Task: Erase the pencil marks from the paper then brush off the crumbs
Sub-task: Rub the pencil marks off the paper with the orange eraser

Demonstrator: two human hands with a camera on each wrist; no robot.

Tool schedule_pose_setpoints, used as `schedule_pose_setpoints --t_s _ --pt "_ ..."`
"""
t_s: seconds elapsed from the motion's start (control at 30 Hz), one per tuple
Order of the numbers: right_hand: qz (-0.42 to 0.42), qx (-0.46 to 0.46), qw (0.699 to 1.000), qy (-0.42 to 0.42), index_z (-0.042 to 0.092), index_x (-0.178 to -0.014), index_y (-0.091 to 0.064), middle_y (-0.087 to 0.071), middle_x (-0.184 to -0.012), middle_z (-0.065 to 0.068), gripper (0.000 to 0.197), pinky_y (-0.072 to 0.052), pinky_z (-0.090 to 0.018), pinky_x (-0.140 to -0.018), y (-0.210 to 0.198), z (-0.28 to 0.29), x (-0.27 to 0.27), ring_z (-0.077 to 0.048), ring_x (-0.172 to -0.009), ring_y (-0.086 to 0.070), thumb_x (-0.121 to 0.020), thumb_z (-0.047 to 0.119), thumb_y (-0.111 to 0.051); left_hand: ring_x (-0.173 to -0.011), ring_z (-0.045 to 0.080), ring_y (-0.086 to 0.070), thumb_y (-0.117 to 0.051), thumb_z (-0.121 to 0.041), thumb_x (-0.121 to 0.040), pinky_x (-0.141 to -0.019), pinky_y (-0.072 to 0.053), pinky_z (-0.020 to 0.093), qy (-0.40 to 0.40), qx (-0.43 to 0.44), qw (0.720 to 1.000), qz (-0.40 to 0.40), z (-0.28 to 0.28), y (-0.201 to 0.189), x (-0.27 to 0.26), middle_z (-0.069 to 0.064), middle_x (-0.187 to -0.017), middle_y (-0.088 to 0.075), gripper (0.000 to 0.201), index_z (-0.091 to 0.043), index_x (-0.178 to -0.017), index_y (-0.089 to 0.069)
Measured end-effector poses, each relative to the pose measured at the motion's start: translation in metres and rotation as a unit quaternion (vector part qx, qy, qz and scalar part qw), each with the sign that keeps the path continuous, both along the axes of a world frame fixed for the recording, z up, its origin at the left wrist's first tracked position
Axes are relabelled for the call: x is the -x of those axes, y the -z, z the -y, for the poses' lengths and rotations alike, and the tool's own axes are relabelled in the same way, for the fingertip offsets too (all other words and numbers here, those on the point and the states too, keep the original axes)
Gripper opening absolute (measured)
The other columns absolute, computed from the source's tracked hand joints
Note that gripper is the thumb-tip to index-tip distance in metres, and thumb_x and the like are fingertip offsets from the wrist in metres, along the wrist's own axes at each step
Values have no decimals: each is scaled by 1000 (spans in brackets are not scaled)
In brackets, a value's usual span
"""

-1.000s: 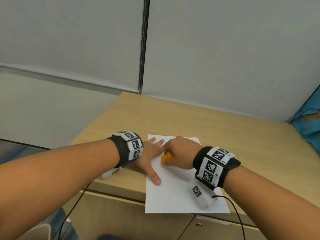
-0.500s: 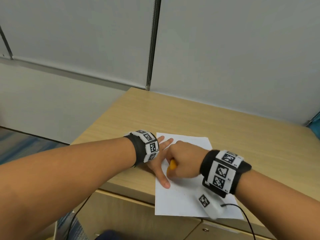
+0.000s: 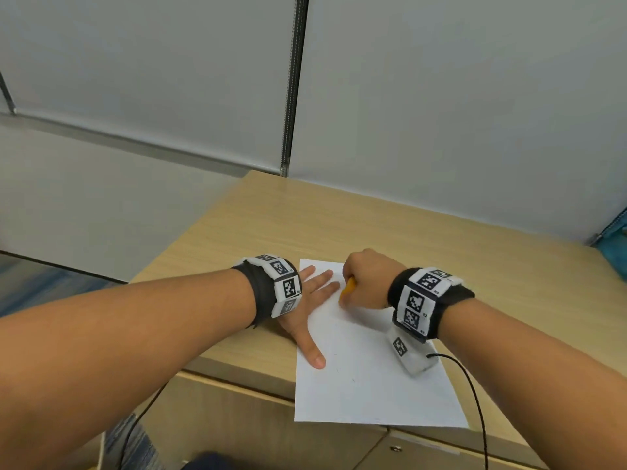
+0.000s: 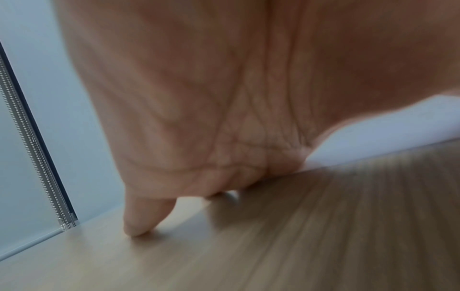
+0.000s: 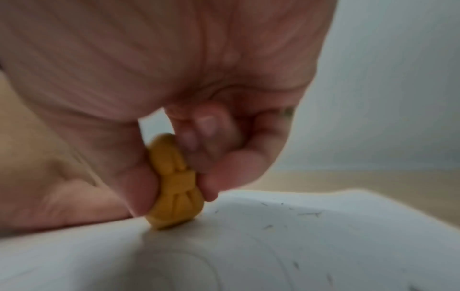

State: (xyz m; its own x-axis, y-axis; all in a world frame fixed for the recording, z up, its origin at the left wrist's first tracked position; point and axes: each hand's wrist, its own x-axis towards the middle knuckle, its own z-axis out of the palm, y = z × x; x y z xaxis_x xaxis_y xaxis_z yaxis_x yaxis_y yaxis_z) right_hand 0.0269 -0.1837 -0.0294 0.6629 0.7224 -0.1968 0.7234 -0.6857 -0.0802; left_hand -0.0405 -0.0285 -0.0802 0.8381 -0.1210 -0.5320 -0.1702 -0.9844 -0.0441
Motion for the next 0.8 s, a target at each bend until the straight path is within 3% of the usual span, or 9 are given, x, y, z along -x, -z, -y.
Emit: schedule_pose_setpoints --t_s 0.17,0.23,0.33,0.4,0.43,0.5,0.63,0.73,0.8 --pt "-101 73 987 -105 21 -67 -61 -58 -63 8 27 -45 -25 -56 -1 5 39 -7 -57 -55 -80 36 -80 -148 34 31 -63 -92 -57 -119 1 65 6 -5 1000 -10 0 -3 -1 0 -161 37 141 -39 -152 26" --pt "-98 40 993 -59 19 -68 -65 -59 -60 8 28 -50 -28 -55 -2 5 23 -10 -51 -56 -80 37 -82 -148 33 31 -61 -94 -53 -119 2 65 2 1 1000 -6 -2 1 -2 -2 -161 36 145 -39 -150 30" --pt "-35 -25 999 17 11 -68 -62 -62 -62 -3 30 -51 -32 -54 0 -1 0 -20 -54 -58 -80 33 -78 -147 33 32 -59 -97 -50 -120 4 64 6 -4 1000 -3 -4 5 -3 -4 -161 36 149 -35 -149 33" --pt "-34 -9 999 -30 13 -72 -67 -65 -66 -2 18 -54 -34 -56 5 -4 18 -20 -60 -61 -80 28 -73 -147 33 33 -58 -97 -51 -119 4 65 7 -17 1000 -17 -3 4 -6 -3 -162 35 147 -35 -150 31" --pt "-52 6 996 -69 22 -72 -67 -63 -66 2 11 -54 -33 -58 5 -5 32 -15 -60 -61 -80 27 -73 -145 34 35 -57 -97 -52 -119 4 65 9 -26 999 -26 -2 3 -6 -2 -162 33 144 -37 -152 26" --pt "-98 20 991 -94 32 -63 -55 -58 -64 10 28 -49 -28 -60 4 -2 42 -5 -59 -55 -81 28 -77 -144 34 37 -57 -97 -53 -118 5 65 12 -32 999 -32 -1 1 -5 -2 -163 32 141 -39 -154 21" --pt "-2 -21 1000 23 14 -61 -55 -56 -63 -2 34 -45 -29 -57 2 3 1 -22 -61 -55 -81 33 -75 -147 33 32 -61 -94 -54 -119 4 64 1 -6 1000 -5 -1 2 -2 -4 -160 37 148 -33 -151 32" --pt "-37 -13 998 -43 17 -65 -58 -60 -62 1 21 -48 -29 -55 10 -3 27 -16 -56 -56 -80 24 -69 -145 33 36 -55 -102 -42 -118 4 66 2 -25 999 -30 -1 4 -7 -3 -162 34 151 -37 -153 26" --pt "-71 6 995 -74 23 -64 -57 -57 -61 5 23 -45 -28 -55 9 -3 40 -10 -55 -53 -82 25 -71 -144 33 38 -52 -104 -38 -118 5 67 3 -29 999 -43 -2 2 -6 -3 -163 32 151 -40 -154 22"
